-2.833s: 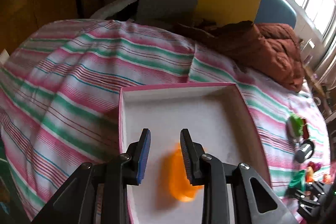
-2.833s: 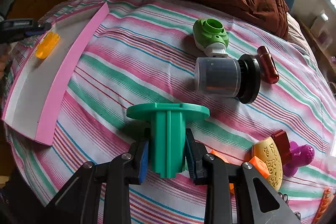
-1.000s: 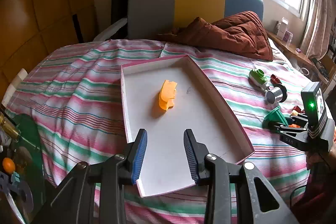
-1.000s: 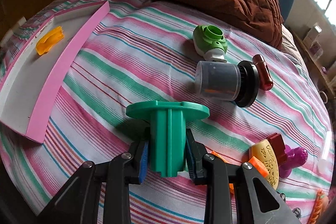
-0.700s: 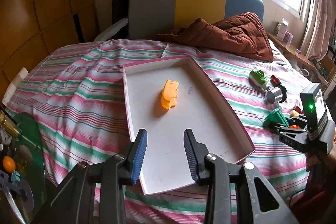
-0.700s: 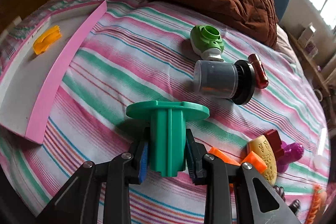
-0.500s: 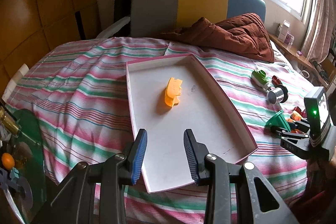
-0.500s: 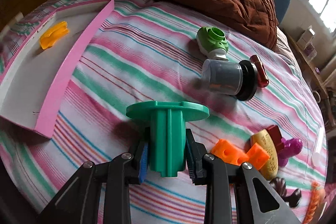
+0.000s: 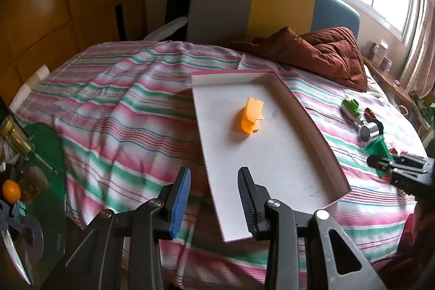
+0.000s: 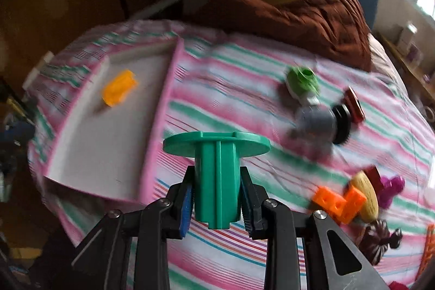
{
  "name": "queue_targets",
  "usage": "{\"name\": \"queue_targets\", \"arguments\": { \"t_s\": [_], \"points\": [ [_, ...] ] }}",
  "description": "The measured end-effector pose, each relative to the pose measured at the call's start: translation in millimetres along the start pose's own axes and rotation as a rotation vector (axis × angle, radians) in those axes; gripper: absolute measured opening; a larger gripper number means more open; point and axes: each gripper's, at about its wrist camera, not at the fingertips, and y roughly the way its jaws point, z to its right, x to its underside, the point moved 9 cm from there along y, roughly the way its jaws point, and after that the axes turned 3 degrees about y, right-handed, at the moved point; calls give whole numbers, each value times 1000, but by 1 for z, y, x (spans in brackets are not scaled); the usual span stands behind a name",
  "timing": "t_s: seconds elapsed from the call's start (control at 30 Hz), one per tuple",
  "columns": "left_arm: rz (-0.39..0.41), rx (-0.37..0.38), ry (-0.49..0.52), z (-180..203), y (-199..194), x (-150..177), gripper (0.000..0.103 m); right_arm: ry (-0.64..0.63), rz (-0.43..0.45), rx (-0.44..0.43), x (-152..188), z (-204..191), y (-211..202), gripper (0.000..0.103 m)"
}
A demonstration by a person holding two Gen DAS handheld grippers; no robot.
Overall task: Organize rigid objects
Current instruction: 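Carry the teal spool into the tray with the right gripper and release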
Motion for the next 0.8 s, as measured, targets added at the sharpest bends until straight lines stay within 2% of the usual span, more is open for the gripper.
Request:
{"name": "queue_targets", "arguments": {
  "t_s": [0.2,0.47,0.6,0.8],
  "points": [
    [-2,-20,-30,-16,-2,4,36,-81,19,-102,-18,-63,-4,30],
    [-13,-39,-67,-34,0,11,36,-149,-46,-229,-28,-137,22,30],
    [-23,-39,-78,-39,3,15,36,-134,-74,-265,-43,-162,42,30],
    [-36,-42,-104,-49,7,20,36,-84,-91,-274,-68,-185,69,30]
  ]
}}
